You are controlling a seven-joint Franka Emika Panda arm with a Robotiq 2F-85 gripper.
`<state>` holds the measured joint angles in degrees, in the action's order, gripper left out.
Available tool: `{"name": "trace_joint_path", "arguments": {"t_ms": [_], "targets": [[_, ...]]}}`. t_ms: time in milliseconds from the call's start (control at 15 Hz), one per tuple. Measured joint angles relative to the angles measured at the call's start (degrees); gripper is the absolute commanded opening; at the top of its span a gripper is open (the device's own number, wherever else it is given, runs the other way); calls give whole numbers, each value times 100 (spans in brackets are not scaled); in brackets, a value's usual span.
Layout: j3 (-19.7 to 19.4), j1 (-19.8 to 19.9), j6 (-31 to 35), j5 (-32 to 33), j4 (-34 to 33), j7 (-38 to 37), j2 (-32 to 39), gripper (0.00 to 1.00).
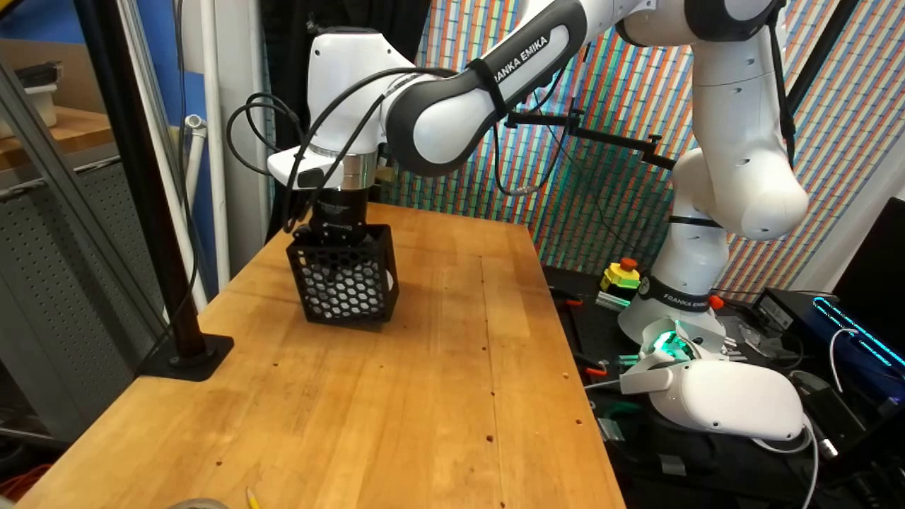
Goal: Place the towel in the basket
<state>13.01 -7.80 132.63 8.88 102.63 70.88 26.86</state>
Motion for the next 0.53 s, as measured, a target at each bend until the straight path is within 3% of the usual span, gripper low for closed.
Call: {"name": "trace_joint_path", "arguments": {"t_ms": [267,533], "targets": [[0,-9,-71,-10,-77,8,20,5],[-4,-149,-53,382,-65,-73,-72,5]]}}
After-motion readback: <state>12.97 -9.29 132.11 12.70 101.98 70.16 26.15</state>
